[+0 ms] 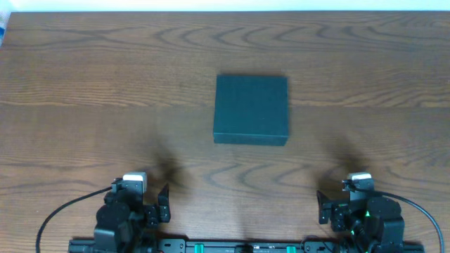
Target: Pack container
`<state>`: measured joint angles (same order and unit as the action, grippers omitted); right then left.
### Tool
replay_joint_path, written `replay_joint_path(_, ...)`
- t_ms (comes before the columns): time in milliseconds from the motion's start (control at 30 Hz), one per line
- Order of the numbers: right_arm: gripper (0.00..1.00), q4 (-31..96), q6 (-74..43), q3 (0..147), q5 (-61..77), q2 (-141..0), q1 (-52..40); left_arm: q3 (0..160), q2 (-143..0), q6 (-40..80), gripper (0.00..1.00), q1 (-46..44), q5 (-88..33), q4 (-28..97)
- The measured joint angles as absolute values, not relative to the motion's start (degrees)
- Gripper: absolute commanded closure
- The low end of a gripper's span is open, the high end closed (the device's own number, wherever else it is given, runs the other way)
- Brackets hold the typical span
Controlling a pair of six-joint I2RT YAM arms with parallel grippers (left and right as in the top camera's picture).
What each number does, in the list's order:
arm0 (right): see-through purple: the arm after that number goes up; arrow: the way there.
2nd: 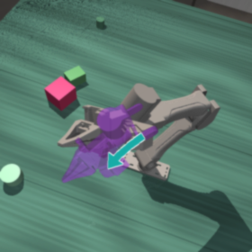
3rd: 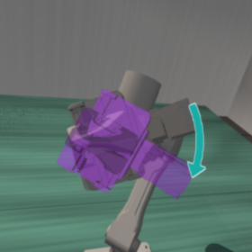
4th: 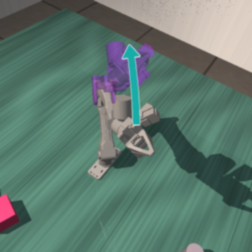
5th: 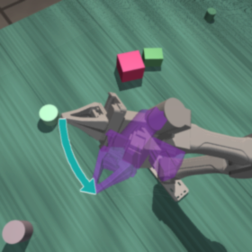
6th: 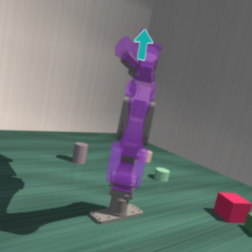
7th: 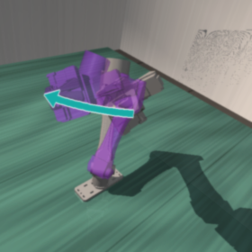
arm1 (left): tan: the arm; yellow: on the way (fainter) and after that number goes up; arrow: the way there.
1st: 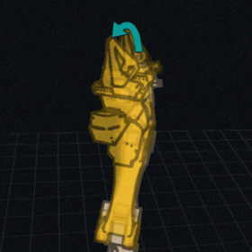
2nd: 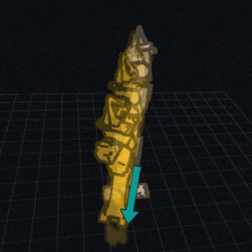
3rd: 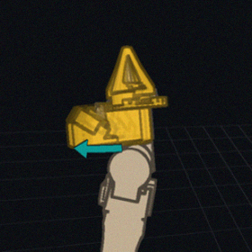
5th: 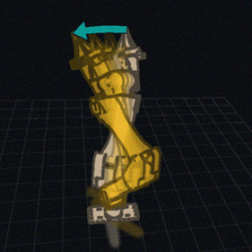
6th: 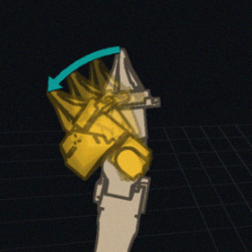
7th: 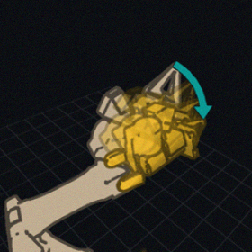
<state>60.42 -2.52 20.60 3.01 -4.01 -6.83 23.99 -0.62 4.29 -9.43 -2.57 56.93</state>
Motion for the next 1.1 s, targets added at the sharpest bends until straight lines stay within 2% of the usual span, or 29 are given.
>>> replay_joint_path(1100,0.01,60.42,-2.52,20.6,3.01,-4.01,-6.83,22.0,-0.62,4.99,0.05,-9.43,-1.45,59.75)
